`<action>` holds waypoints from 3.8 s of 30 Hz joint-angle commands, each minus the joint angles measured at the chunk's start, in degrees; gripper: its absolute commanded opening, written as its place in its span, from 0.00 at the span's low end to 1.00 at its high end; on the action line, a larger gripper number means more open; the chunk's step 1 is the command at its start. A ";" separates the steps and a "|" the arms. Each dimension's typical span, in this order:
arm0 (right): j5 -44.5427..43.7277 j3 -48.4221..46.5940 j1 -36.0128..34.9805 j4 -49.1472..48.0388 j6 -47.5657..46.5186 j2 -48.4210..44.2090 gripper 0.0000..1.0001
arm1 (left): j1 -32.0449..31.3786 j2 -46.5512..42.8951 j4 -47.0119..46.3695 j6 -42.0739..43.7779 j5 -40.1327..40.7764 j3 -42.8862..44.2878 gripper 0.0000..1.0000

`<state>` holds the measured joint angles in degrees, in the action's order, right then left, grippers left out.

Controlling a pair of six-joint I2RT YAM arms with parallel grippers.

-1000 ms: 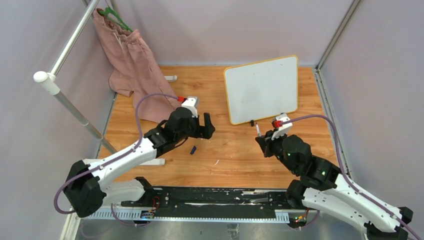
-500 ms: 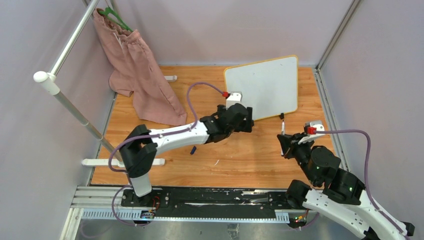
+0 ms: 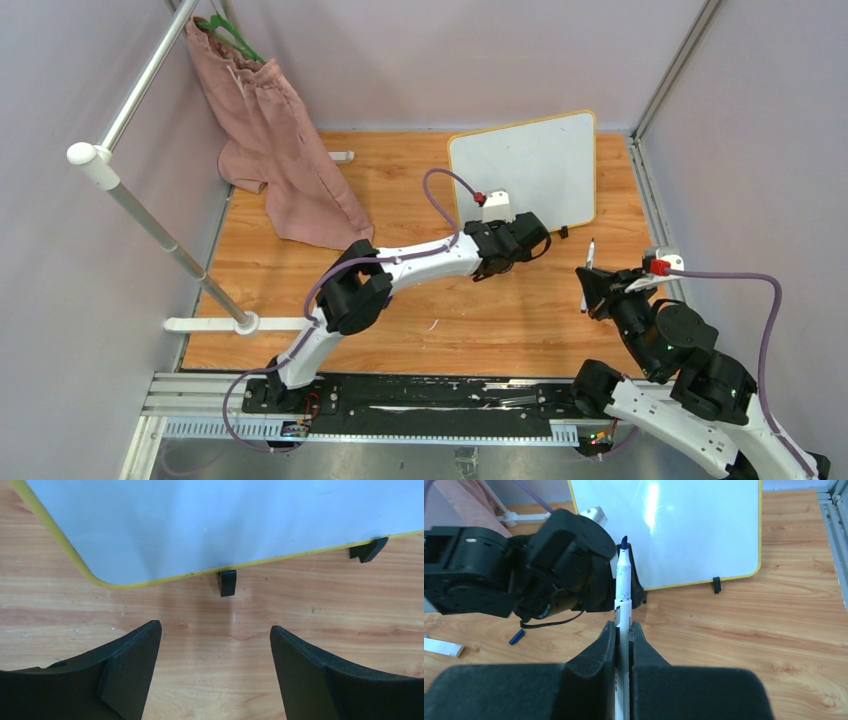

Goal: Write a sentence on the whiteboard
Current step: Move the whiteboard to the center of the board.

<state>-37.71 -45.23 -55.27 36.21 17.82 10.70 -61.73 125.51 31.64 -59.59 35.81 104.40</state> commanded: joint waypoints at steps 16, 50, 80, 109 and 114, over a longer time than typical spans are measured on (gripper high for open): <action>-2.26 -3.85 0.05 3.58 -4.89 -3.15 0.00 | -2.07 17.42 15.23 -8.34 8.61 20.80 0.79; -3.75 -2.59 0.06 5.85 -6.85 -6.49 0.00 | 0.43 23.59 10.57 -0.68 13.93 26.83 0.47; -2.56 -0.76 0.07 5.23 -5.05 -3.89 0.00 | 2.15 7.84 3.93 -6.01 16.41 -3.81 0.00; 3.88 3.39 0.07 -3.51 -1.29 3.56 0.00 | 4.36 -10.77 -19.17 15.98 4.39 -41.43 0.00; 4.09 3.14 0.03 -3.08 -1.09 3.49 0.00 | 4.38 -10.39 -21.02 18.48 2.93 -40.63 0.00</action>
<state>-33.93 -42.35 -55.27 34.20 15.70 14.48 -56.95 112.68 8.47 -48.36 45.43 65.10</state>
